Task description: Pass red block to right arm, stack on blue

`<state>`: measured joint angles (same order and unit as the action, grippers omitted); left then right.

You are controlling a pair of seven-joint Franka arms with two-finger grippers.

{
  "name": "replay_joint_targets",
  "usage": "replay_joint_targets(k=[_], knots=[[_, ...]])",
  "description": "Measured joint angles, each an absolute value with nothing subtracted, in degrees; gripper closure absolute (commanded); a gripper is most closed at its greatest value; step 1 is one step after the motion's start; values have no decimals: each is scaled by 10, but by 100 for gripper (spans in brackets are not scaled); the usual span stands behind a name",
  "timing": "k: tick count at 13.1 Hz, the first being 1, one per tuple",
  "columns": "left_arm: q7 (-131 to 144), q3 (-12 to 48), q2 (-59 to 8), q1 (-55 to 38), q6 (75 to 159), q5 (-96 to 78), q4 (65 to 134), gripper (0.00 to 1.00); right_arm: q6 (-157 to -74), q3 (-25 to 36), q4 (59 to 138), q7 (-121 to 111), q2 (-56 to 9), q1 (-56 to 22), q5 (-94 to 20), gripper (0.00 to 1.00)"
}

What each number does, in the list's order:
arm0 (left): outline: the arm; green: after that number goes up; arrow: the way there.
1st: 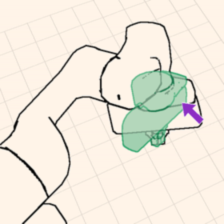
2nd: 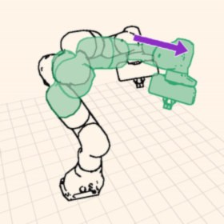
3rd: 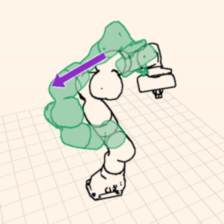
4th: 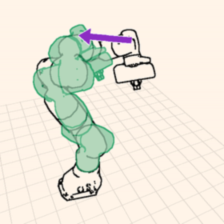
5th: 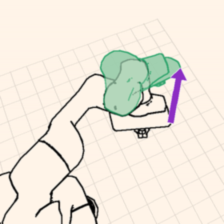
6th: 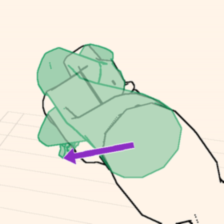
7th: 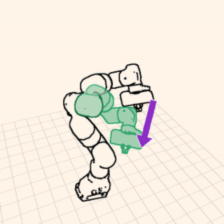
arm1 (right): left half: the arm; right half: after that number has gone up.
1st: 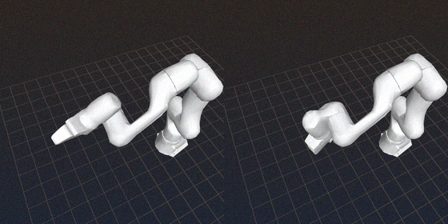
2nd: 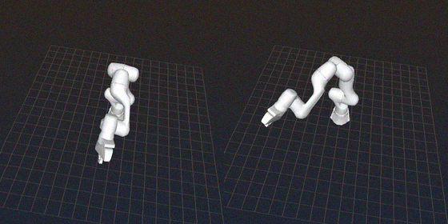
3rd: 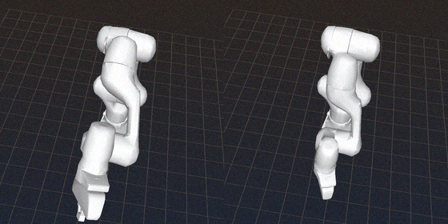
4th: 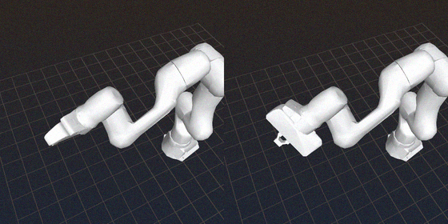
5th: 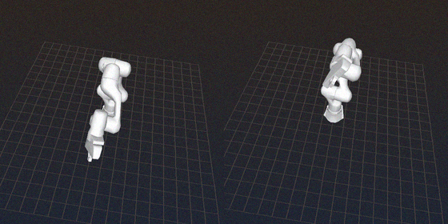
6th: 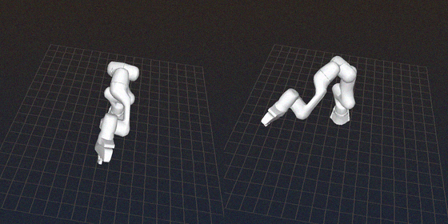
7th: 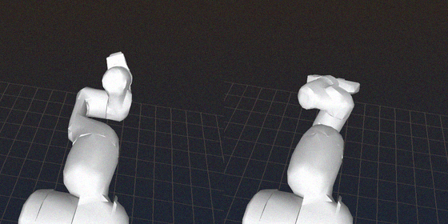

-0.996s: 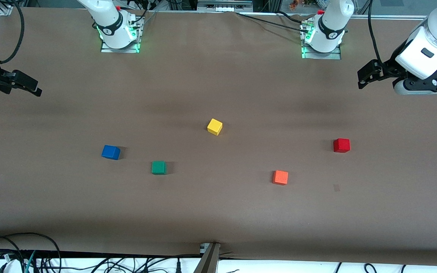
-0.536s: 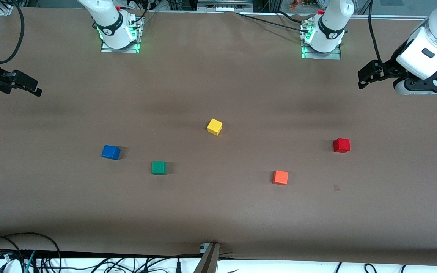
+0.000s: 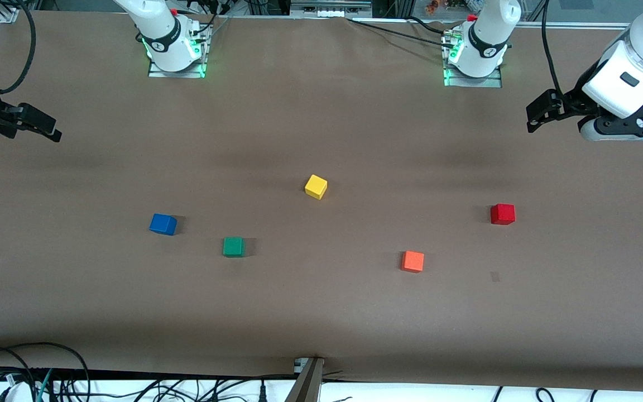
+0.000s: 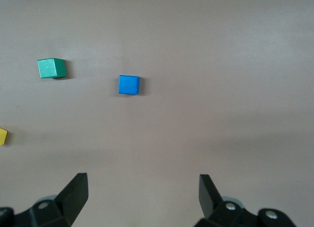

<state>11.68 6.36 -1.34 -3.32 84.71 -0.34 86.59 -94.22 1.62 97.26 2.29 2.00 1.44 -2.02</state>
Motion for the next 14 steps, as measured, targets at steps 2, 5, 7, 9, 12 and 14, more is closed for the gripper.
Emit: replay_joint_targets(k=[2,5,7,9,12,14], knots=[[117,64,-16,-34,846,-3,866,0,-942,16,973,23,20,14,-20,0],[117,62,-30,-34,846,-3,866,0,-942,17,973,23,20,14,-20,0],[117,61,-33,-34,846,-3,866,0,-942,17,973,23,20,14,-20,0],[117,60,-33,-33,846,-3,866,0,-942,17,973,23,20,14,-20,0],[117,56,-40,-26,845,-3,867,0,-942,17,973,23,20,14,-20,0],[117,55,-57,-21,845,-3,868,0,-942,17,973,23,20,14,-20,0]])
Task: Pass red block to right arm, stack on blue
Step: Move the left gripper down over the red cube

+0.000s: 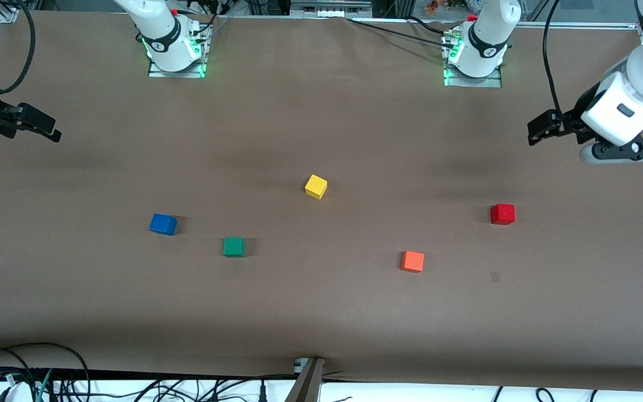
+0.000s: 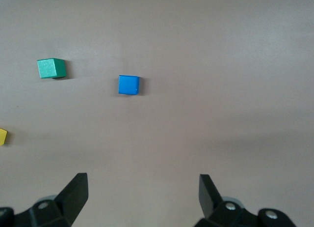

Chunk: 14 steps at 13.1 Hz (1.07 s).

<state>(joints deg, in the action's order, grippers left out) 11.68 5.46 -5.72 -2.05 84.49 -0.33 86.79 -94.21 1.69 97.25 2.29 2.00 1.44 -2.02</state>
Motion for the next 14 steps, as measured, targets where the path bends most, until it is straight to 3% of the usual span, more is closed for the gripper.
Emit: replay_joint_targets(k=[4,14], knots=[[109,54,-106,-2,845,-3,869,0,-942,17,973,23,20,14,-20,0],[102,54,-124,7,845,6,869,0,-942,17,973,23,20,14,-20,0]])
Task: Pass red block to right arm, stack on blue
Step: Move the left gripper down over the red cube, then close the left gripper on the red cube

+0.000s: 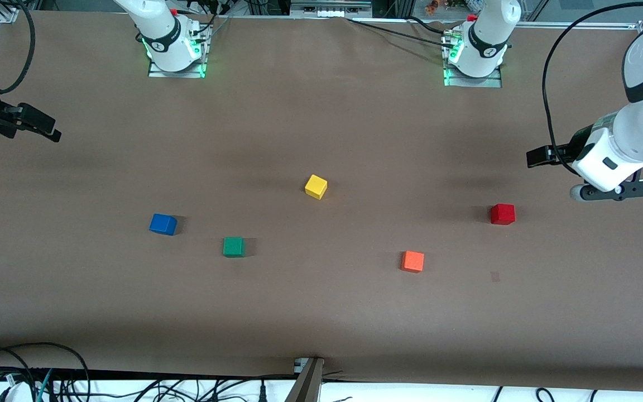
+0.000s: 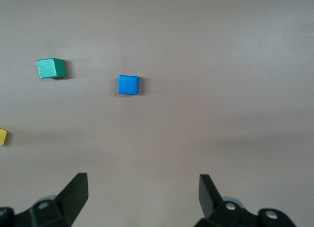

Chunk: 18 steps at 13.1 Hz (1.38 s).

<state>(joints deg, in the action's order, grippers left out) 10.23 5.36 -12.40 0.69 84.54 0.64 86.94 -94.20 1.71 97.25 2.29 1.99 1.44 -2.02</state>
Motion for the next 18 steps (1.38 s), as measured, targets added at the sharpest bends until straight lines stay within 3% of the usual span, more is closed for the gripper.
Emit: replay_joint_targets(k=[4,9,13,18], knots=[[101,53,-165,19,877,8,889,0,-942,17,973,23,20,14,-20,0],[99,52,-219,43,1102,8,1017,0,-942,17,972,23,20,14,-20,0],[97,52,-279,55,1174,30,1031,0,-942,17,972,23,20,14,-20,0],[88,52,-285,57,1273,50,1100,0,-939,17,972,23,20,14,-20,0]])
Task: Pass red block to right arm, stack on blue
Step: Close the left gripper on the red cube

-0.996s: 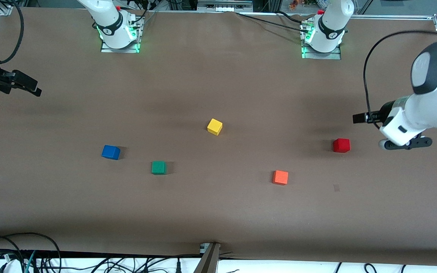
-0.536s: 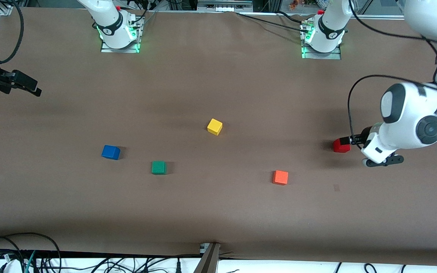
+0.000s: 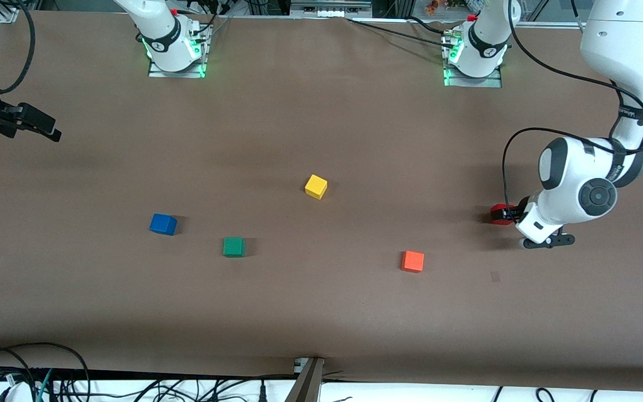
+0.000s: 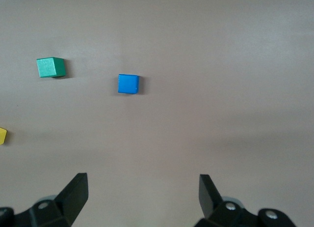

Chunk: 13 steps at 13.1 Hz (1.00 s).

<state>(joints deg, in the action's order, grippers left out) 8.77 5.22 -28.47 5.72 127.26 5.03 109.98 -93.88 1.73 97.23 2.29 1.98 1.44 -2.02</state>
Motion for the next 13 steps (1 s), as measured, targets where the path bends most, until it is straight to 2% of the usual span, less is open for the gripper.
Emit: replay_joint_targets(k=[4,5,7,8,10,11,13], knots=[[53,52,-291,63,1279,50,1112,0,-938,18,972,23,20,14,-20,0],[48,52,-293,66,1279,50,1112,6,-937,18,972,23,20,14,-20,0],[38,52,-299,70,1282,50,1112,45,-937,18,972,23,20,14,-20,0],[32,52,-300,71,1283,50,1112,57,-937,18,972,23,20,14,-20,0],[26,52,-300,71,1284,50,1112,89,-937,18,972,23,20,14,-20,0],[21,53,-300,71,1285,50,1112,99,-937,18,972,23,20,14,-20,0],[5,53,-299,71,1287,50,1111,100,-937,18,972,23,20,14,-20,0]])
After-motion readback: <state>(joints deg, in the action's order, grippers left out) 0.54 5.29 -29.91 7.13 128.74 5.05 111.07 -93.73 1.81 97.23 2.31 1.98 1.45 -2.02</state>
